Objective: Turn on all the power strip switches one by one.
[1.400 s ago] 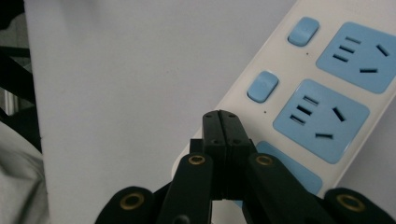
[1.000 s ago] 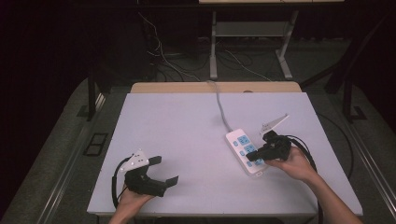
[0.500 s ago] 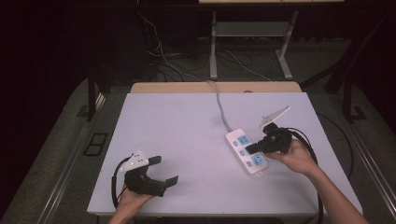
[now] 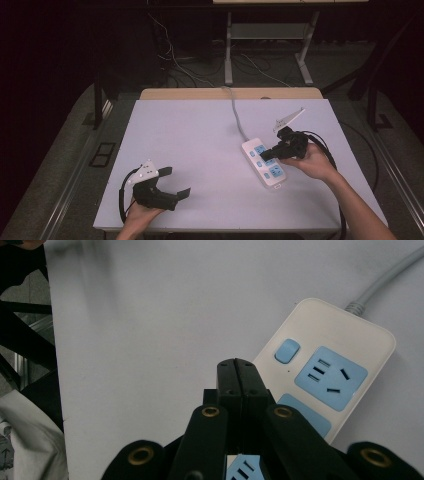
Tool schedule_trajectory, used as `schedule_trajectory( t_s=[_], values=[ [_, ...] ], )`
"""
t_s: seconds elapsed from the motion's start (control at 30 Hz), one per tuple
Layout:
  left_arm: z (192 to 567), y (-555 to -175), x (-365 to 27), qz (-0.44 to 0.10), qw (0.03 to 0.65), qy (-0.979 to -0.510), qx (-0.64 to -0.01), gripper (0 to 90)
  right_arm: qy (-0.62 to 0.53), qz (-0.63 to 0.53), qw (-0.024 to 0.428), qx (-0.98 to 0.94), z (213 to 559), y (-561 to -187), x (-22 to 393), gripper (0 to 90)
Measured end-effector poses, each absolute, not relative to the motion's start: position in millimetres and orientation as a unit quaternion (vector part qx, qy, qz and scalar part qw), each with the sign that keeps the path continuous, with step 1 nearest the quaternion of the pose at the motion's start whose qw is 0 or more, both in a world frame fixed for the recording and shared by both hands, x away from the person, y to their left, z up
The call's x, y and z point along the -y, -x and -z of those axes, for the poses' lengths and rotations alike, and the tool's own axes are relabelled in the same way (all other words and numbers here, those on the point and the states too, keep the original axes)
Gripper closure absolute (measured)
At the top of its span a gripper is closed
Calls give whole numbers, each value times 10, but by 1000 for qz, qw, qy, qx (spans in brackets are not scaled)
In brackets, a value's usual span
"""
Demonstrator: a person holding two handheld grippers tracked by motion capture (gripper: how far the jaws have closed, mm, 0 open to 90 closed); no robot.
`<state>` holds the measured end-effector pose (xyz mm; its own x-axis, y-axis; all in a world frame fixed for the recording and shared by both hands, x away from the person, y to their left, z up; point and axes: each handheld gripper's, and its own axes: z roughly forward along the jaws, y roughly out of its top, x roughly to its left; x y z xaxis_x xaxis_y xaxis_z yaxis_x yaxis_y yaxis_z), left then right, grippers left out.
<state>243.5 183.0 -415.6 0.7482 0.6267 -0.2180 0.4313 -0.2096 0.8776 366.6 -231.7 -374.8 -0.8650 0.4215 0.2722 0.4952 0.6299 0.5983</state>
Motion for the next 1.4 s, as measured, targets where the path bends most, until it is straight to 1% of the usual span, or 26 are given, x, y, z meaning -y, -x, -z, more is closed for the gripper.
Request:
schedule_trajectory(
  t_s=[0.8,1.13,1.4],
  values=[
    [4154,-2435,-1838,-93,527,-772,-342,0,256,323,66,909,3966,-3854,2208,900],
    [4154,-2435,-1840,-93,528,-772,-342,0,256,309,74,913,4041,-3865,2176,900],
    [4155,-2434,-1836,-92,526,-773,-341,0,257,300,67,916,4073,-3853,2144,900]
  ],
)
